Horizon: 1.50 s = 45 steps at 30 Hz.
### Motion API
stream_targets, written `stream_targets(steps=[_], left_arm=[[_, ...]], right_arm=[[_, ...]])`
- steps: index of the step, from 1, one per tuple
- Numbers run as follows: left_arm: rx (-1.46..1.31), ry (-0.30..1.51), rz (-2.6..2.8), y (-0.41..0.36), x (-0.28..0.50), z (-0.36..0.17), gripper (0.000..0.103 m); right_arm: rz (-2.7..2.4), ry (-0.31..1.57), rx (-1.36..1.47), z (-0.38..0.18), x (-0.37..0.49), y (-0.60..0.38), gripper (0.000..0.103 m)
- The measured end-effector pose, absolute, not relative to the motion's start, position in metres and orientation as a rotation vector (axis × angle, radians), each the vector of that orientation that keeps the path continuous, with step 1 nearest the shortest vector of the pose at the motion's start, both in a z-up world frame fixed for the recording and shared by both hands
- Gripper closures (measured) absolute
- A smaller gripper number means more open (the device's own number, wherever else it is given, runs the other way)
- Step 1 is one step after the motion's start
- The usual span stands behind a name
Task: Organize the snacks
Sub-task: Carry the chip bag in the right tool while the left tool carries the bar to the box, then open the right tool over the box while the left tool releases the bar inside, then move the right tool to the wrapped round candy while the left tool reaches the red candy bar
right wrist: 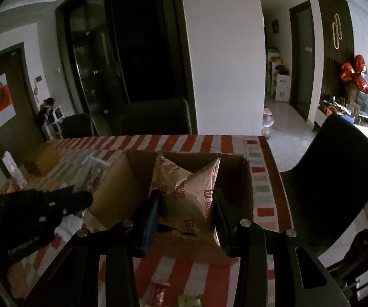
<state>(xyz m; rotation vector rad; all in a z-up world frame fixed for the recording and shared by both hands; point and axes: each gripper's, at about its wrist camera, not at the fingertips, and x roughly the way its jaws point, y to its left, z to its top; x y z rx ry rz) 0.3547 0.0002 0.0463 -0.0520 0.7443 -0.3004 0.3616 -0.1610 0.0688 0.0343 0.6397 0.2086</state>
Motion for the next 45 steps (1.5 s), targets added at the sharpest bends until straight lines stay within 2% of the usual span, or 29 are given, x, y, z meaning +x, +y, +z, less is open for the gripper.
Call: stream_targets(steps=[10,12,13,14,20,33,45], left_arm=[[-0.088,0.802,-0.271,-0.003,0.399,0.033,0.083],[-0.073,0.794,-0.226,-0.002,0.402,0.034,0.077],[-0.065,0.792,-0.215,-0.003,0.404,0.036,0.065],[-0.052,0.782,-0.205,-0.003,0.402,0.039,0.062],[0.017,0.726,-0.187,-0.003,0.372,0.049,0.053],[0.104,0.693,-0.252,-0.029,0.286,0.044,0.051],[0.109,0.810,-0.283,-0.049,0.255,-0.006,0.051]], right_arm=[[0.199,0.690,0.019,0.058,0.396,-0.154,0.061],[0.188,0.692,0.015,0.057,0.399,-0.153,0.059],[0.181,0.696,0.016,0.056,0.399,-0.153,0.052],[0.171,0.698,0.016,0.057,0.399,-0.155,0.045],[0.159,0.679,0.002,0.061,0.379,-0.161,0.043],[0.213,0.623,-0.024,0.062,0.299,-0.181,0.043],[0.222,0.698,-0.062,0.025,0.265,-0.194,0.043]])
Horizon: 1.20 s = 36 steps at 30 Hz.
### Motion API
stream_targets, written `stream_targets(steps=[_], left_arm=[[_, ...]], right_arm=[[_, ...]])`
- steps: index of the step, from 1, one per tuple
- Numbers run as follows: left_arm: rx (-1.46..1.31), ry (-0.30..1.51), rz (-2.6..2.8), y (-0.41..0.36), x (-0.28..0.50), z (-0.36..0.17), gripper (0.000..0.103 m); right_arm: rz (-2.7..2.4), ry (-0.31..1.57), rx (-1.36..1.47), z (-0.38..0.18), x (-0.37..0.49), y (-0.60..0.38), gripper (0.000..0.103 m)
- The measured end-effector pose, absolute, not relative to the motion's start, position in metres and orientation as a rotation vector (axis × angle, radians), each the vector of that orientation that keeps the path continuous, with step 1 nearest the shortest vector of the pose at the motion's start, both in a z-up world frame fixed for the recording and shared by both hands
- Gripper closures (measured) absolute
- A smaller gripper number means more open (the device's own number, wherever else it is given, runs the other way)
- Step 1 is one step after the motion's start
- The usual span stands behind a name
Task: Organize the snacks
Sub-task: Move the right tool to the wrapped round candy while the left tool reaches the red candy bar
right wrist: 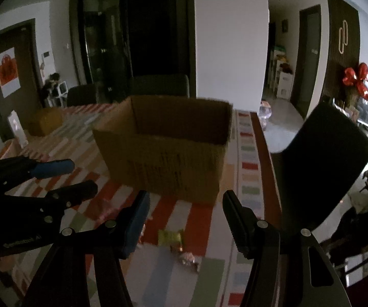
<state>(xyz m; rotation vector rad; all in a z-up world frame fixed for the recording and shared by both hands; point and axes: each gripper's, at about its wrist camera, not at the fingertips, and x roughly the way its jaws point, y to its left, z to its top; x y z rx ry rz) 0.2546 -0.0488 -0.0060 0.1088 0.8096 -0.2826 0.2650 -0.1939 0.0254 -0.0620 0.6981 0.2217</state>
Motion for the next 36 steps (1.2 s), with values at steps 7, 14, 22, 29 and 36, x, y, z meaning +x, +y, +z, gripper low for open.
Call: stream_targets(steps=[7,14,22,29,36], left_arm=[[0.081,0.887,-0.283,-0.052,0.245,-0.030,0.051],[0.085,0.923,-0.282,-0.052,0.233,-0.048,0.051],[0.100,0.953,-0.284,-0.056,0.238,-0.066,0.051],[0.100,0.952,-0.271,-0.060,0.251,-0.072,0.051],[0.147,0.943,-0.266,-0.069,0.255,-0.081,0.051]], right_arm=[[0.227,0.754,-0.038,0.001,0.255,-0.197,0.043],[0.241,0.790,-0.045,-0.018,0.245,-0.193,0.043],[0.259,0.848,-0.084,-0.044,0.249,-0.193,0.043],[0.272,0.888,-0.081,-0.057,0.254,-0.194,0.043],[0.299,0.896,-0.141,-0.060,0.258,-0.195,0.043]])
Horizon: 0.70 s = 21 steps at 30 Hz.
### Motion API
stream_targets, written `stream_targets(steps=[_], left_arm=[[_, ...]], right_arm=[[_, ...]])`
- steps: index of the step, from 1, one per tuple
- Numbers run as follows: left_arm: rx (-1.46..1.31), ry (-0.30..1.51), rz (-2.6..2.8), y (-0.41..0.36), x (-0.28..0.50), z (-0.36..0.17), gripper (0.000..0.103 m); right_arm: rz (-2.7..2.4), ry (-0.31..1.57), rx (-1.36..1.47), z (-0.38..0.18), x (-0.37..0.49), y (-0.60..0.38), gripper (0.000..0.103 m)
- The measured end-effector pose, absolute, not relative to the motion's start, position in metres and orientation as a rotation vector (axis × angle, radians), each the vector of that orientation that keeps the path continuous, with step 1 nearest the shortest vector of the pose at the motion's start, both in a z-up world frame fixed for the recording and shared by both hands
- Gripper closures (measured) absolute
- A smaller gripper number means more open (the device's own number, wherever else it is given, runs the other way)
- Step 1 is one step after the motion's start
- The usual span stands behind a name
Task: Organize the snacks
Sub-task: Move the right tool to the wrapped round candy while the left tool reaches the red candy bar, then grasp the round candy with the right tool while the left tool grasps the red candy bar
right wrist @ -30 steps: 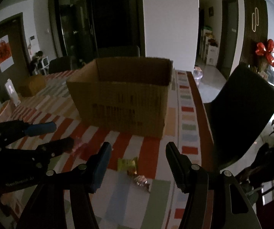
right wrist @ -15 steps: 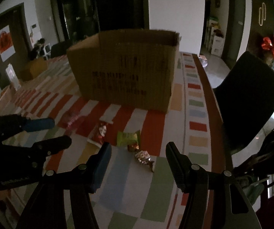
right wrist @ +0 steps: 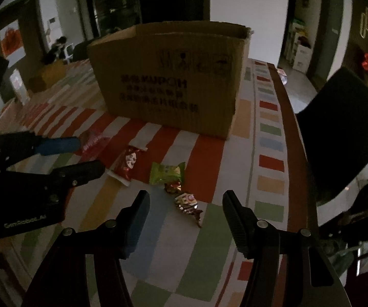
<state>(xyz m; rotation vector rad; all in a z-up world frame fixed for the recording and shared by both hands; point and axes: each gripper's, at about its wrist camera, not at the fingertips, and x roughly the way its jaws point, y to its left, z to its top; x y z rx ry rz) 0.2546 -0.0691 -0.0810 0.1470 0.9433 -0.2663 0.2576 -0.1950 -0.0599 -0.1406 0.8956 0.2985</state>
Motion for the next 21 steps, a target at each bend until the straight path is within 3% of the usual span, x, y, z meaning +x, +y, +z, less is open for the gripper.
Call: stream_targets(steps=[13,21], left_arm=[[0.153,0.994,-0.312,-0.080,0.287,-0.109,0.052],[0.128,1.018,-0.308,-0.081,0.303,-0.119,0.059]], right_arm=[[0.315,0.933,-0.196,-0.083,0.266,-0.194,0.044],[0.309,0.957,-0.182,-0.092,0.277,-0.195,0.054]])
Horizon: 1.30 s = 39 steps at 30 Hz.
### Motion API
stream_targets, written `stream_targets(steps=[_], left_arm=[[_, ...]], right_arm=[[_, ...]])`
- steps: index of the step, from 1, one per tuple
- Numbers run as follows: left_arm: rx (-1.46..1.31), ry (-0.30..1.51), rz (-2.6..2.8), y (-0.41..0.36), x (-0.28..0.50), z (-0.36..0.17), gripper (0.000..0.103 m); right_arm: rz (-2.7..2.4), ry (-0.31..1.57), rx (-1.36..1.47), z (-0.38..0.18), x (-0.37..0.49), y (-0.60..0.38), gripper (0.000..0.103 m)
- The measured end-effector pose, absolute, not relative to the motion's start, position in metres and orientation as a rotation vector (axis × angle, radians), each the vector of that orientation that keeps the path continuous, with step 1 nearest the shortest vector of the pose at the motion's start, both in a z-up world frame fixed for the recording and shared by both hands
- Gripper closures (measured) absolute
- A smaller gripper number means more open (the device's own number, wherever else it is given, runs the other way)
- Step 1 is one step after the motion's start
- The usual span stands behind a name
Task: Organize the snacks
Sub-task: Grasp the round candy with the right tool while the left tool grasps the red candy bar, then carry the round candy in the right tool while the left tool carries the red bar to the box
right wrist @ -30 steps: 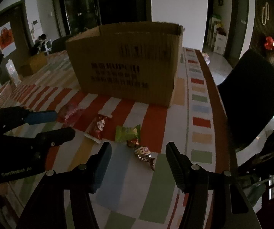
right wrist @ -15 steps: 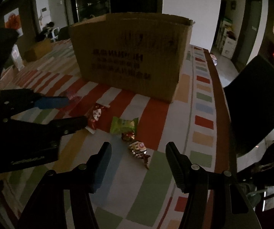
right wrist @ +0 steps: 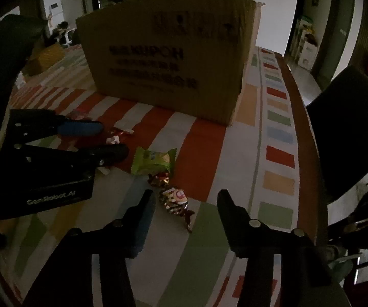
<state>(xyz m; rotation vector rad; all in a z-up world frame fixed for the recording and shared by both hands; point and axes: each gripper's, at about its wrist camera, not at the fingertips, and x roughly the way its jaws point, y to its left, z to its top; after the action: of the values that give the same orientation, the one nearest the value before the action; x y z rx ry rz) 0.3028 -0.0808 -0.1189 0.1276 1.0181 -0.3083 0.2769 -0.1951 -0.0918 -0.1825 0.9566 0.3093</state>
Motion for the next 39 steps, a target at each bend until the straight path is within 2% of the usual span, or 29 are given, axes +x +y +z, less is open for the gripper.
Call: stream_targets(steps=[3,5,9,11,21,39], left_arm=[[0.122,1.031,-0.305,-0.081,0.306,-0.122,0.067],[0.115,1.045,-0.305,-0.079,0.308,-0.124,0.077],[0.107,1.051,-0.310,-0.076,0.307,-0.125,0.080],[0.096,1.054,-0.314,-0.073,0.306,-0.125,0.081],[0.058,1.011,-0.322,-0.058,0.280,-0.099,0.081],[0.071,0.818,-0.319,-0.055,0.265,-0.012,0.081]], right_arm=[[0.315,0.968,-0.168,-0.095,0.281,-0.196,0.059],[0.318,0.974,-0.165,-0.096,0.282,-0.195,0.064],[0.327,0.985,-0.164,-0.100,0.283,-0.194,0.076],[0.327,0.988,-0.164,-0.101,0.282,-0.193,0.079],[0.317,0.934,-0.130,-0.081,0.270,-0.190,0.080],[0.287,0.712,-0.105,0.007,0.254,-0.186,0.080]])
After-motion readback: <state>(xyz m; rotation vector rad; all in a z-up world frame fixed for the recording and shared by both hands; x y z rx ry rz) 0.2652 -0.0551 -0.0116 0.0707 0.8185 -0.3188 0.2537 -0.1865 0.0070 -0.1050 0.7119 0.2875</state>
